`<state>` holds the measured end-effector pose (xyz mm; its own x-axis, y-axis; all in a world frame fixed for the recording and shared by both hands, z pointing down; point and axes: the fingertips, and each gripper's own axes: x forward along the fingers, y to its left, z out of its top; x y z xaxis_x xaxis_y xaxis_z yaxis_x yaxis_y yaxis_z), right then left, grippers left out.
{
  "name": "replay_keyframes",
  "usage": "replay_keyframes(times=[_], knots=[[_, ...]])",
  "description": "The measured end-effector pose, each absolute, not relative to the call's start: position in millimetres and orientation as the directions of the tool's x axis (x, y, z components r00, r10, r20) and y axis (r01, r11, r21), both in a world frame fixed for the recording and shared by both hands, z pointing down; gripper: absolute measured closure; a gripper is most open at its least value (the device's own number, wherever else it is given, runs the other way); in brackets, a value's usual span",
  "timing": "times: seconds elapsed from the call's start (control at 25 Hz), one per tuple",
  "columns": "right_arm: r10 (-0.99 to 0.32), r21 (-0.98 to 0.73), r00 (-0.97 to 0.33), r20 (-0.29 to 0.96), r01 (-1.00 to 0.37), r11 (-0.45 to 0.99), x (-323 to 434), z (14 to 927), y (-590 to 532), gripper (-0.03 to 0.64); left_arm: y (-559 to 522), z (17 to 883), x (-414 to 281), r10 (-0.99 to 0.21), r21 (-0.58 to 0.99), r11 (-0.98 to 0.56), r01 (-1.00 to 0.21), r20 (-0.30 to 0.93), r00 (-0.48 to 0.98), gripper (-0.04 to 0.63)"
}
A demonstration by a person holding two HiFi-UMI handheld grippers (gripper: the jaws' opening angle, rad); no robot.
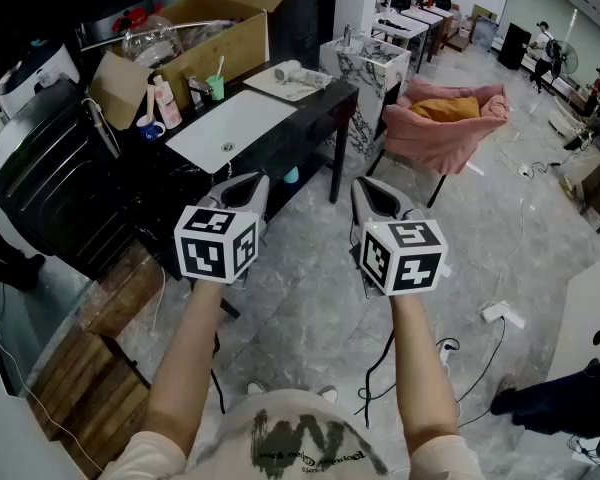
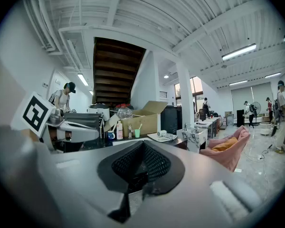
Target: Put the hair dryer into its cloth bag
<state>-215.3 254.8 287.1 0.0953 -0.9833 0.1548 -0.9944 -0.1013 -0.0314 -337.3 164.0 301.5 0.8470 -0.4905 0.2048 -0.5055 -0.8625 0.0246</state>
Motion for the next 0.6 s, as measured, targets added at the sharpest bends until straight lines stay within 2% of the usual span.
replay_keyframes(times=[0.36, 0.6], knots=[[-0.988, -0.032, 0.076, 0.133, -0.996, -0.081, -182.4, 284.6, 268.9, 0.615, 175.8, 298.7, -310.7, -0.521, 0.03, -0.845, -0.534, 0.182, 0.834, 0.588], [-0.989, -0.031, 0.038, 0.144, -0.999, -0.043, -163.6, 286.4, 279.4, 0.571, 187.4, 297.7, -291.8, -0.536, 0.037, -0.834, -0.551, 0.187, 0.823, 0.551]])
